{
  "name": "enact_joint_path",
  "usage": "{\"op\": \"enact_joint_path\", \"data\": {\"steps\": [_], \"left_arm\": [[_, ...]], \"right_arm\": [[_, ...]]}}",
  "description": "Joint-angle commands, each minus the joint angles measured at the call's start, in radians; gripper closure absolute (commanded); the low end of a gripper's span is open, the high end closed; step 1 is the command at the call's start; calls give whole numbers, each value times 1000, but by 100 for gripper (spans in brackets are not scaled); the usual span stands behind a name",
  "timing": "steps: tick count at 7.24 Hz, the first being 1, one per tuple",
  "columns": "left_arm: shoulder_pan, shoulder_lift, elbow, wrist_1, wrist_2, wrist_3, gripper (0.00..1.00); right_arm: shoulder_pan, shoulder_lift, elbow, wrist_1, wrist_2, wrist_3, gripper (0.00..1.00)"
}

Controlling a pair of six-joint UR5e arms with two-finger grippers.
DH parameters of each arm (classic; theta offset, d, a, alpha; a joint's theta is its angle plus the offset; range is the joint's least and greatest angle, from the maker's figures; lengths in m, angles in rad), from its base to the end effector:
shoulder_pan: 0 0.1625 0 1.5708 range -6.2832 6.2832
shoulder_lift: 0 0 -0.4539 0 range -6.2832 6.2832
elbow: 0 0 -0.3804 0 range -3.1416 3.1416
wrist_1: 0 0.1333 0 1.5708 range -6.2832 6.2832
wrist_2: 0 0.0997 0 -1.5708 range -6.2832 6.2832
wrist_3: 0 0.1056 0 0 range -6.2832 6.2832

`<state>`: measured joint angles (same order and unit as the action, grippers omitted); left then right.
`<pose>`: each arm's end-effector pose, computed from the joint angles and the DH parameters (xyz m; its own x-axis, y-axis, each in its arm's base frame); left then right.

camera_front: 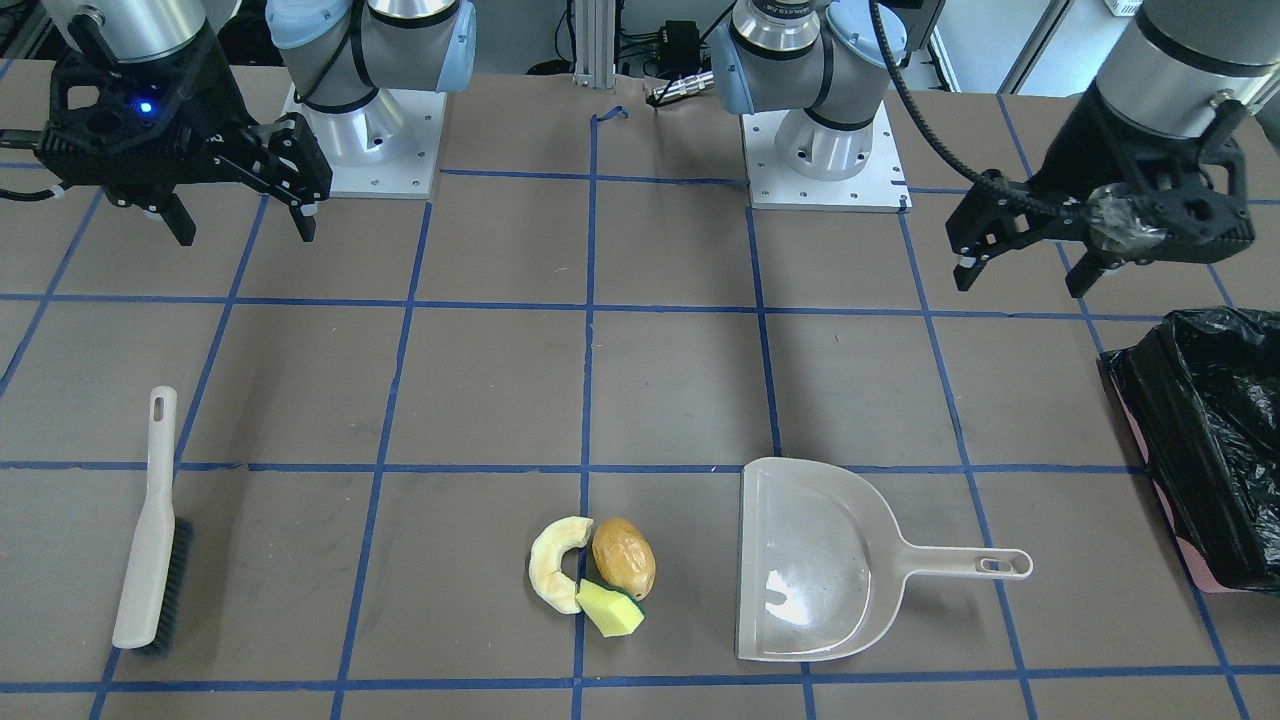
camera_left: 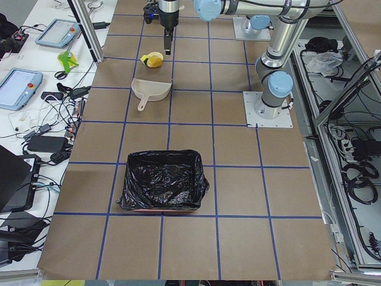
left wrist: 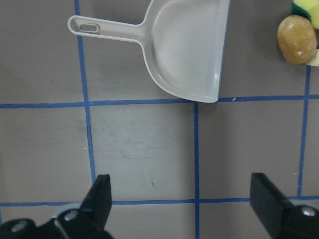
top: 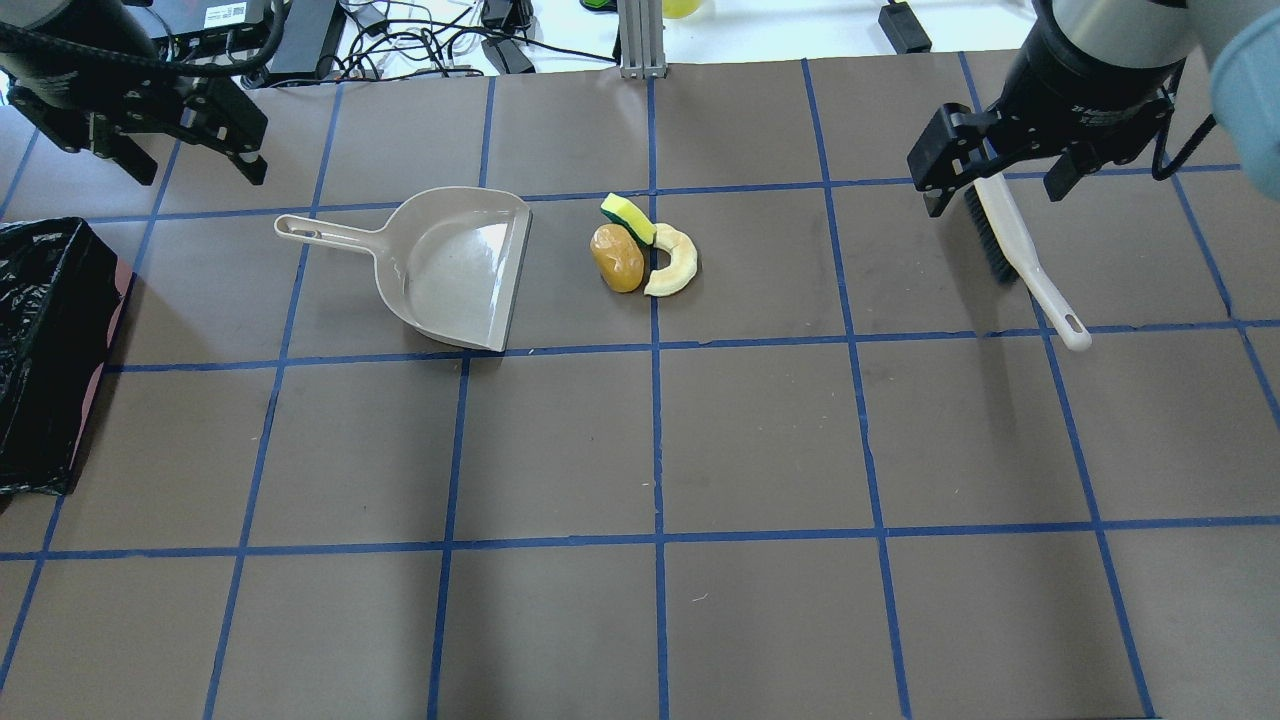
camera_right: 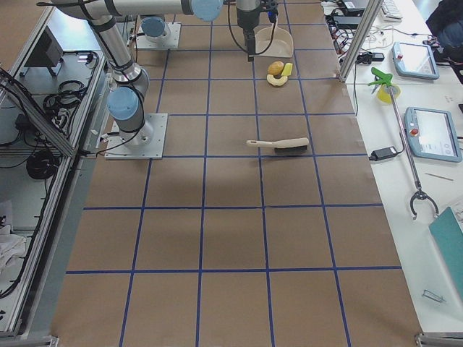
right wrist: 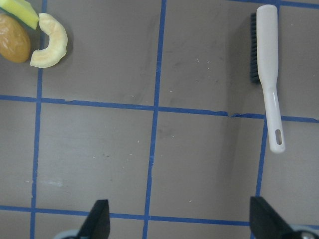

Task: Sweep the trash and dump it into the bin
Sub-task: 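Move the left gripper to the dustpan handle while the right gripper approaches the brush handle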

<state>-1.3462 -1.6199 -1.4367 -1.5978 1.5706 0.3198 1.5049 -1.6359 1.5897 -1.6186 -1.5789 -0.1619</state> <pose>-0.0171 -0.5239 0.5485 -0.9954 0.0946 -0.0180 0.0954 0.9939 -0.0551 0.1019 -0.4674 0.5372 -0.9953 -0.0944 0.0231 -0.0961 0.9912 -0.0913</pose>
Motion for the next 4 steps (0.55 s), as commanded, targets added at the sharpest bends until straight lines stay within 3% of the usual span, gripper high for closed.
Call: {"op": "enact_joint_path", "data": {"steps": [1, 4], "left_arm": [[105, -23, -5, 30, -4, 326, 0], [104, -81, -14, 36, 5, 739, 0]], "right_arm": [[-145, 5, 22, 6, 11, -147, 0], [-313, 69, 130, -62, 17, -388, 0]]}}
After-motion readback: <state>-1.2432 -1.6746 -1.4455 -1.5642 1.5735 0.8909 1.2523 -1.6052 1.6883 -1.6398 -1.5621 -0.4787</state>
